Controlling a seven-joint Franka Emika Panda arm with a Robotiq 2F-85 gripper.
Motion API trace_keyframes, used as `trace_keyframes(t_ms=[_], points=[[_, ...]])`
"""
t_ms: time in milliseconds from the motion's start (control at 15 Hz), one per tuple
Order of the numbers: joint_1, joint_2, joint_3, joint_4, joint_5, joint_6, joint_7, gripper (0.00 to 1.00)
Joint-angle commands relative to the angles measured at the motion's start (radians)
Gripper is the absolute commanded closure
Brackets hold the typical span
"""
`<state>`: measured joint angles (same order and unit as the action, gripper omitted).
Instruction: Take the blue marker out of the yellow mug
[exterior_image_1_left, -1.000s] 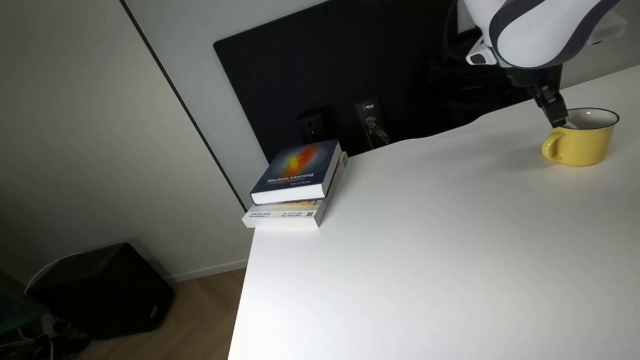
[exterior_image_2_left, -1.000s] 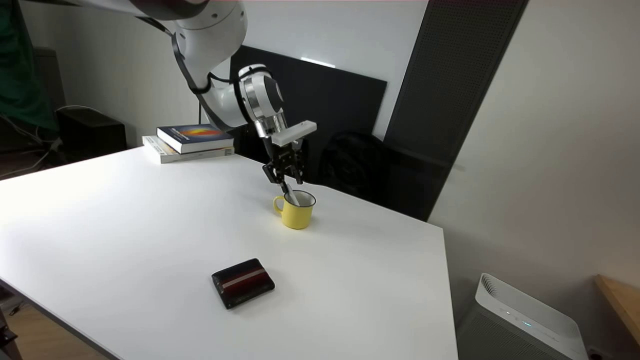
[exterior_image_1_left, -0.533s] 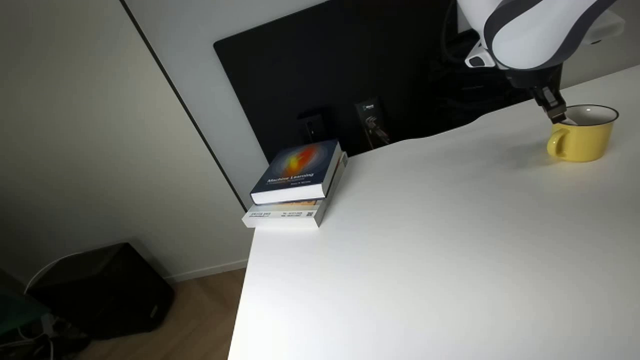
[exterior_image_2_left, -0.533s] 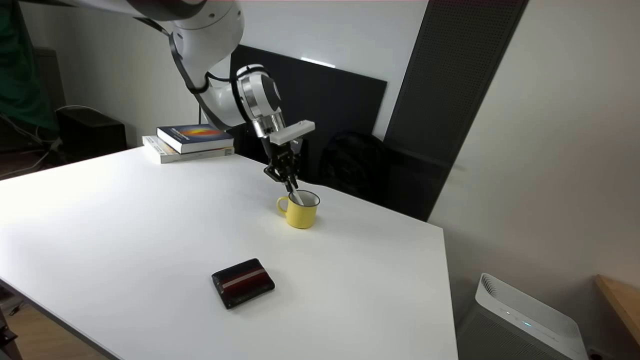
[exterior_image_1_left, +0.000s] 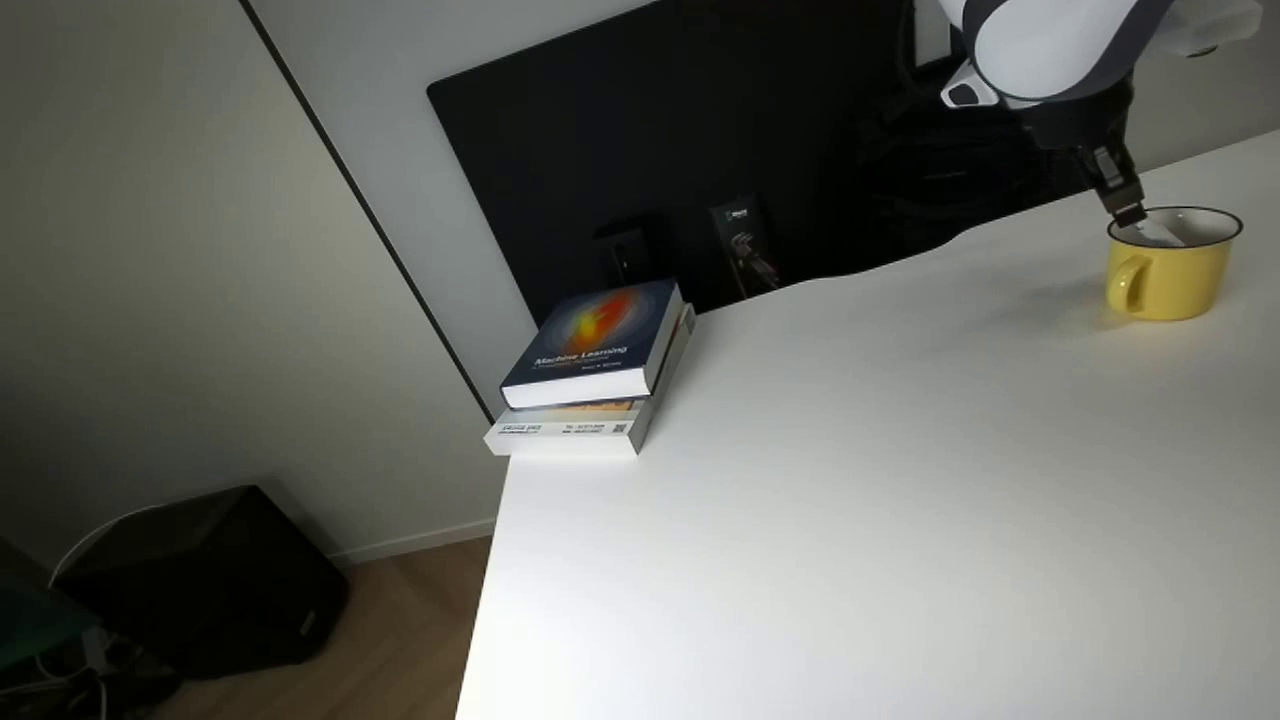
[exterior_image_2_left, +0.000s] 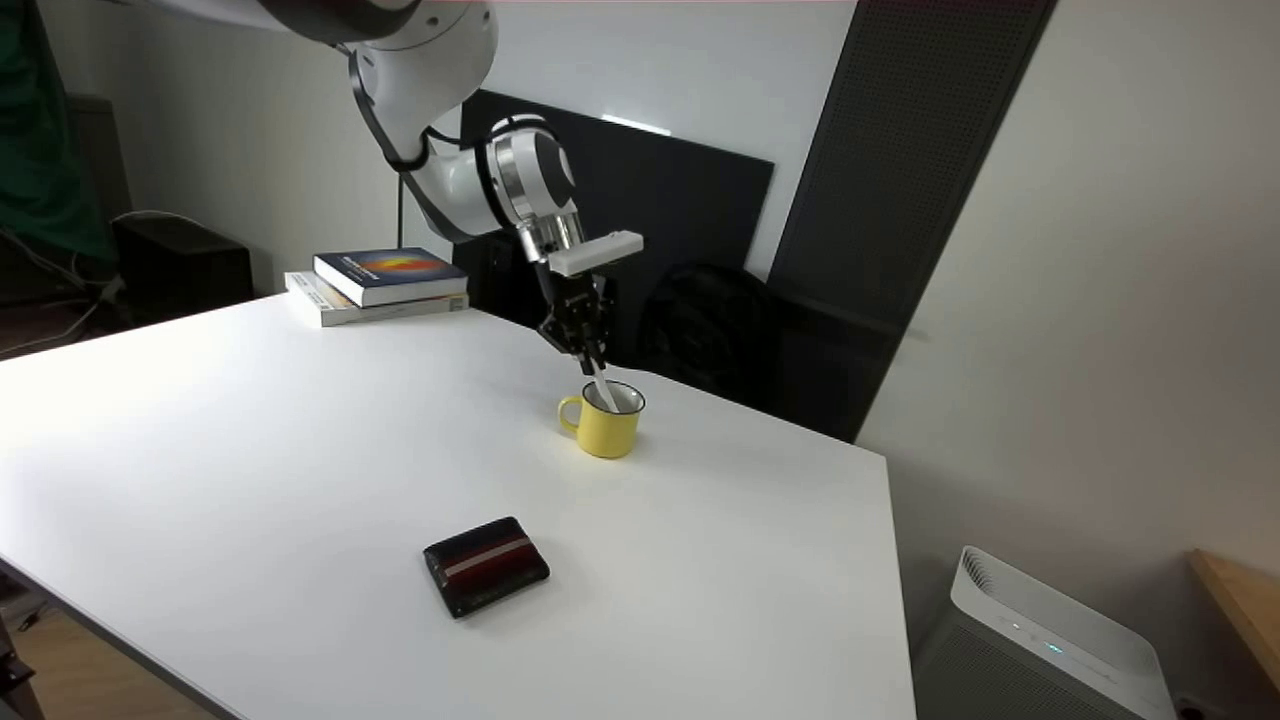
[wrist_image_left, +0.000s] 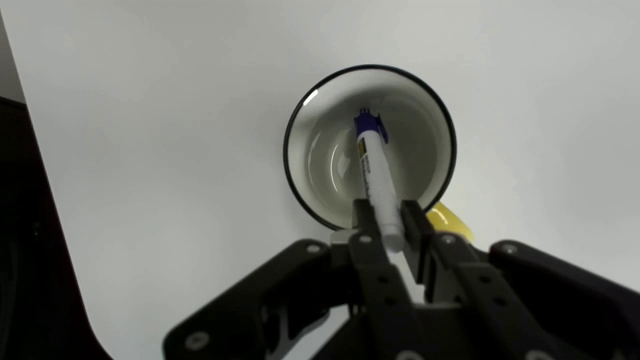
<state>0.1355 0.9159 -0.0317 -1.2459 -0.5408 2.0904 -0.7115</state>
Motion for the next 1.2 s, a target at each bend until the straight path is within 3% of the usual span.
trace_keyframes(t_ms=[0, 400, 733, 1133], points=[[-0.028, -0.019, 0.009, 0.046, 0.047, -0.055, -0.012, 0.96], [-0.082, -0.071, 0.031, 0.051, 0.137, -0.056, -0.034, 0.96], [-0.156, -0.148, 0.116, 0.004, 0.274, -0.015, -0.17, 0.96], [-0.178, -0.193, 0.171, -0.037, 0.386, -0.025, -0.326, 0.96]])
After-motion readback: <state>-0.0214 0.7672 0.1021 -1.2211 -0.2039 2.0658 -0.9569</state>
